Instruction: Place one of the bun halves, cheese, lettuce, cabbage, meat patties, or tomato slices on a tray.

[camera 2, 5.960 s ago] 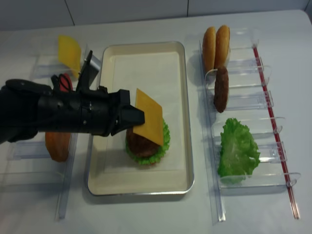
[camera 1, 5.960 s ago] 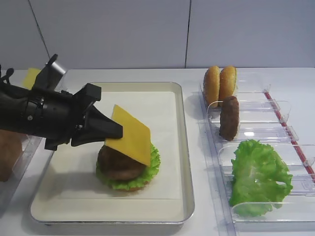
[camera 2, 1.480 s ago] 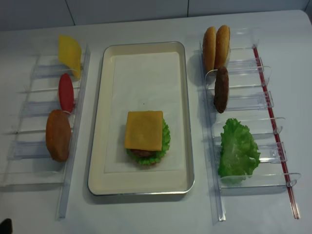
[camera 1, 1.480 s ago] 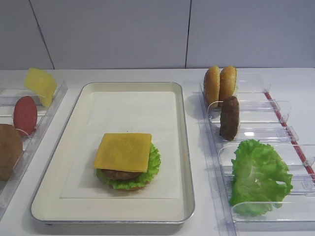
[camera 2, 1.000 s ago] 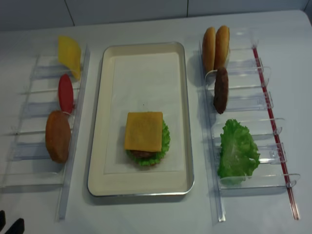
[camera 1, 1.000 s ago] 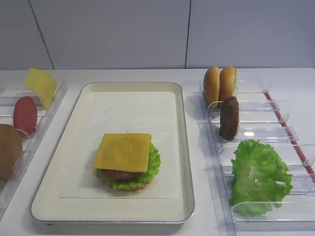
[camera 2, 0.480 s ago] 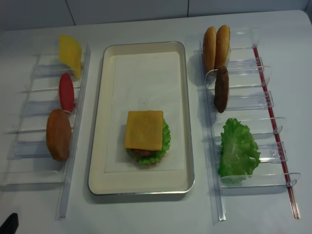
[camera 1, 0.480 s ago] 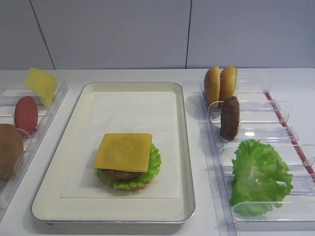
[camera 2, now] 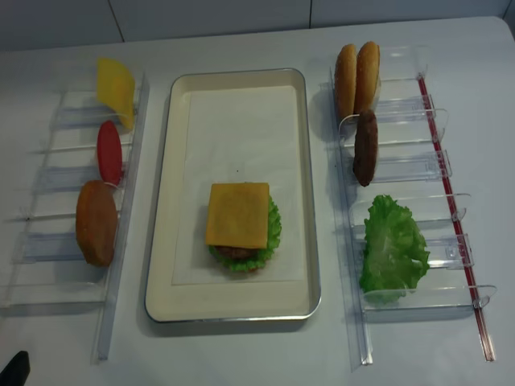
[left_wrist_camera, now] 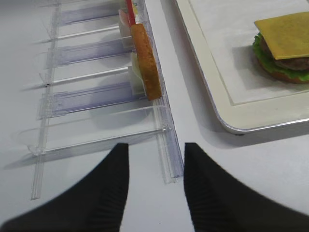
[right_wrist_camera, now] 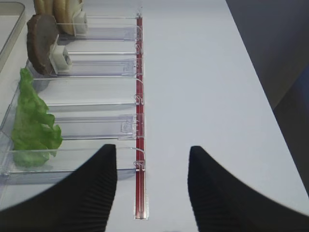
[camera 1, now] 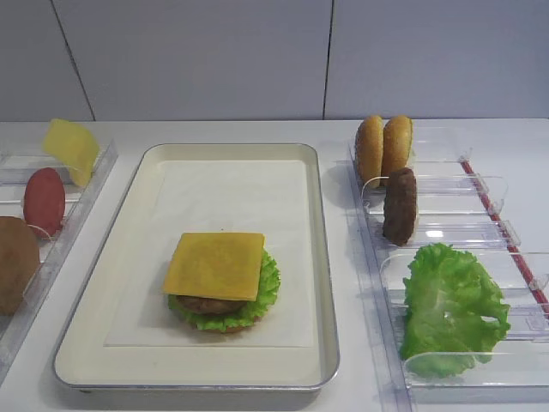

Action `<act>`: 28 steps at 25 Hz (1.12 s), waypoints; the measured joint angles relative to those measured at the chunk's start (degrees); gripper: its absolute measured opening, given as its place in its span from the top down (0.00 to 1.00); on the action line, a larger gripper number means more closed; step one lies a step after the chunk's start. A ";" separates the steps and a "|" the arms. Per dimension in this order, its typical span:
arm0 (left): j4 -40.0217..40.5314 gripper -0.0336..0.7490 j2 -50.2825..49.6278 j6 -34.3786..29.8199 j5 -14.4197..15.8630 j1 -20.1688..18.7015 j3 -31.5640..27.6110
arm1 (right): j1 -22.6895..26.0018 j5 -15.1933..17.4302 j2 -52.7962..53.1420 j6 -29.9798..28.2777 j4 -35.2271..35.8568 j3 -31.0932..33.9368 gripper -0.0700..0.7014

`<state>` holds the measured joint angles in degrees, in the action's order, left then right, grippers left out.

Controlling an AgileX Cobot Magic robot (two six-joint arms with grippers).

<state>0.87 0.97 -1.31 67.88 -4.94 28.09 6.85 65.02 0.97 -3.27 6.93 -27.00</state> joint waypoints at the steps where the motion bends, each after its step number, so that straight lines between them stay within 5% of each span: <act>1: 0.00 0.63 0.00 0.00 0.00 0.00 0.00 | 0.00 0.00 0.00 0.00 0.00 0.00 0.46; 28: 0.00 0.63 0.00 0.00 0.00 0.00 0.00 | 0.00 0.00 0.00 0.00 0.00 0.00 0.46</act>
<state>0.87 0.97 -1.31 67.88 -4.94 28.09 6.85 65.02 0.97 -3.27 6.93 -27.00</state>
